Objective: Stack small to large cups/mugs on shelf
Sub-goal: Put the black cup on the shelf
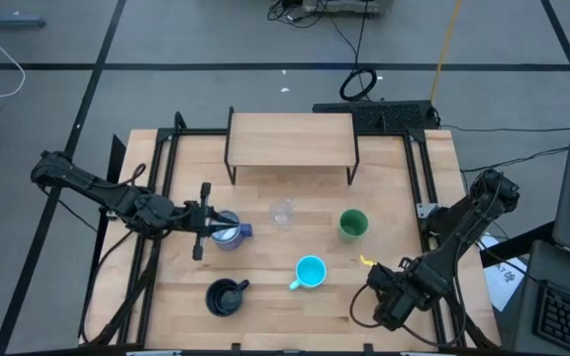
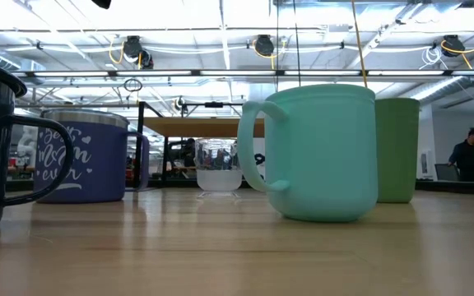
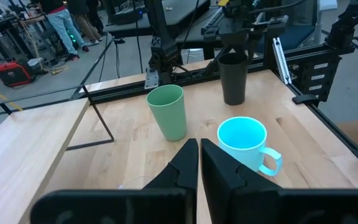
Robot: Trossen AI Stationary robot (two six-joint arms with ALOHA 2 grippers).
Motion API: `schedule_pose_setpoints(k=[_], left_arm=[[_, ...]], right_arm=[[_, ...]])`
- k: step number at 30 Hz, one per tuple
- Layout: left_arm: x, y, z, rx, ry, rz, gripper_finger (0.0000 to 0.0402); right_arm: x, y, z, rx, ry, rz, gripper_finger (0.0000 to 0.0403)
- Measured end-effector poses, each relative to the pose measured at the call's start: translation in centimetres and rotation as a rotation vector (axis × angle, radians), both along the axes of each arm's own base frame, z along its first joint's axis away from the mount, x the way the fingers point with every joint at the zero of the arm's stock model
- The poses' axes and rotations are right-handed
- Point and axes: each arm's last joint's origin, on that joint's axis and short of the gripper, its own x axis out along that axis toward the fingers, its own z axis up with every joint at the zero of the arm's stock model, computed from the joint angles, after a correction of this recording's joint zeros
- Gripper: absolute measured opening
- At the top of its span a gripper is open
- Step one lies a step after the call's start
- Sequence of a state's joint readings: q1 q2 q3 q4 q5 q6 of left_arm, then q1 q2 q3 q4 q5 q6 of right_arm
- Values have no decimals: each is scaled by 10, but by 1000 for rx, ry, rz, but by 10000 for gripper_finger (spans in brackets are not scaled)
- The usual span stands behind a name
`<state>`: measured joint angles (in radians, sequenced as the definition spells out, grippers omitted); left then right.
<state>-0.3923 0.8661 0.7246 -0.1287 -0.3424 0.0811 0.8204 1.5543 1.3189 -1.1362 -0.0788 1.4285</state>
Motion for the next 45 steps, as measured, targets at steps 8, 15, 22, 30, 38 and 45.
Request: schedule_pose_setpoints(k=[8, 15, 22, 30, 38, 45], left_arm=[[0, 0, 0, 0, 0, -3, 21], [0, 0, 0, 0, 0, -3, 21], [0, 0, 0, 1, 0, -3, 21], [0, 0, 0, 11, 0, -5, 21], [0, 0, 0, 11, 1, -5, 21], [0, 0, 0, 9, 1, -5, 21]], right_arm=[[-2, -3, -8, -23, 19, 27, 122], [-3, -3, -9, -24, 29, 31, 77], [-3, -2, -8, -3, 36, 63, 8], [6, 7, 26, 77, -67, 107, 2], [13, 9, 61, 25, -272, 248, 1], [18, 6, 73, -126, -425, 386, 1]])
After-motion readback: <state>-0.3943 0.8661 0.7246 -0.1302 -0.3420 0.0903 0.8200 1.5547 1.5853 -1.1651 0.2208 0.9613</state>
